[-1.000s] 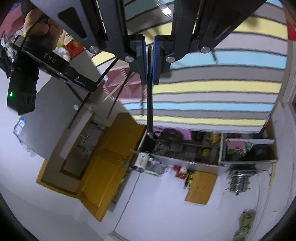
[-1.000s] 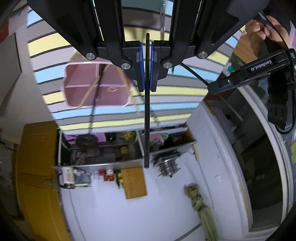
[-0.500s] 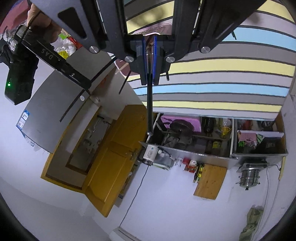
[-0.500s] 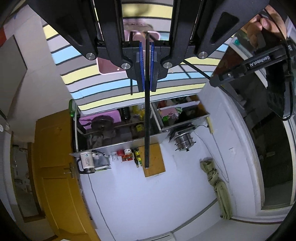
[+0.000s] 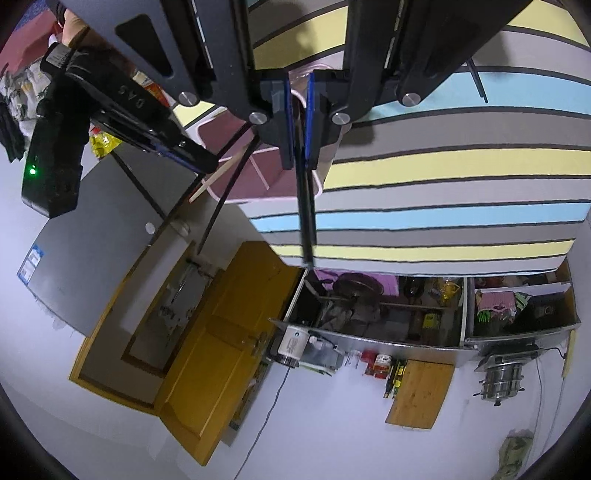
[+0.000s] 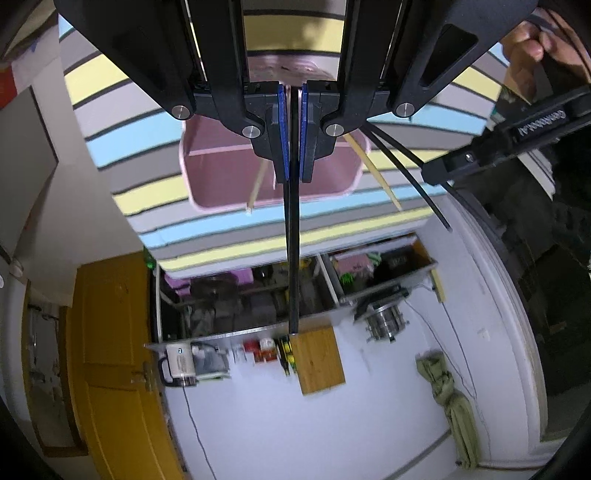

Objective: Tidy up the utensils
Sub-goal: 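Lower the black chopsticks into the caddy and open both tools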

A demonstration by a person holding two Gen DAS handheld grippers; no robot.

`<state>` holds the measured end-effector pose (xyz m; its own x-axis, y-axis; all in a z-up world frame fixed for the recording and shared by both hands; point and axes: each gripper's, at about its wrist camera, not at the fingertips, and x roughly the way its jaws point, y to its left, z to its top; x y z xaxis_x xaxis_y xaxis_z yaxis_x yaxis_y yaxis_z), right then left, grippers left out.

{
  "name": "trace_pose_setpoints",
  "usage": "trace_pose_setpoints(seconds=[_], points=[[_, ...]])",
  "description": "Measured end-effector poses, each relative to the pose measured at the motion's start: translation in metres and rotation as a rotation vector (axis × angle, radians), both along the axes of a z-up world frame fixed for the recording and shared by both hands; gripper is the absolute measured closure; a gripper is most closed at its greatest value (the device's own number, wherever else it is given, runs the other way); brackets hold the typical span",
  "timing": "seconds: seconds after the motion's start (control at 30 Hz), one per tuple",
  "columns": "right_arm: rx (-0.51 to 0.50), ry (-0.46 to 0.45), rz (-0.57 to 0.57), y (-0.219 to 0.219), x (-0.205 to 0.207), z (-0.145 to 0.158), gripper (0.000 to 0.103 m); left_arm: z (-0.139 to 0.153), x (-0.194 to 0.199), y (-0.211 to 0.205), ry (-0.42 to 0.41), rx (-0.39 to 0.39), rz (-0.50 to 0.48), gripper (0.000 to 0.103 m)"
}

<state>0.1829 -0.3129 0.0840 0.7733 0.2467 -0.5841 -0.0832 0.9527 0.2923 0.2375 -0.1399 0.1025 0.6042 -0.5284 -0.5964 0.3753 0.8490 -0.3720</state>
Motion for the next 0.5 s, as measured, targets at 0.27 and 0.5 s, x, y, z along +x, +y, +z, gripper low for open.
trace_pose_setpoints(seconds=[0.27, 0.5], points=[[0.034, 0.023, 0.001, -0.009, -0.007, -0.009, 0.091, -0.005, -0.009, 0.003, -0.007, -0.014, -0.018, 0.089], [0.045, -0.016, -0.008, -0.012, -0.031, 0.003, 0.075, 0.002, -0.027, 0.019, -0.021, -0.048, -0.010, 0.076]])
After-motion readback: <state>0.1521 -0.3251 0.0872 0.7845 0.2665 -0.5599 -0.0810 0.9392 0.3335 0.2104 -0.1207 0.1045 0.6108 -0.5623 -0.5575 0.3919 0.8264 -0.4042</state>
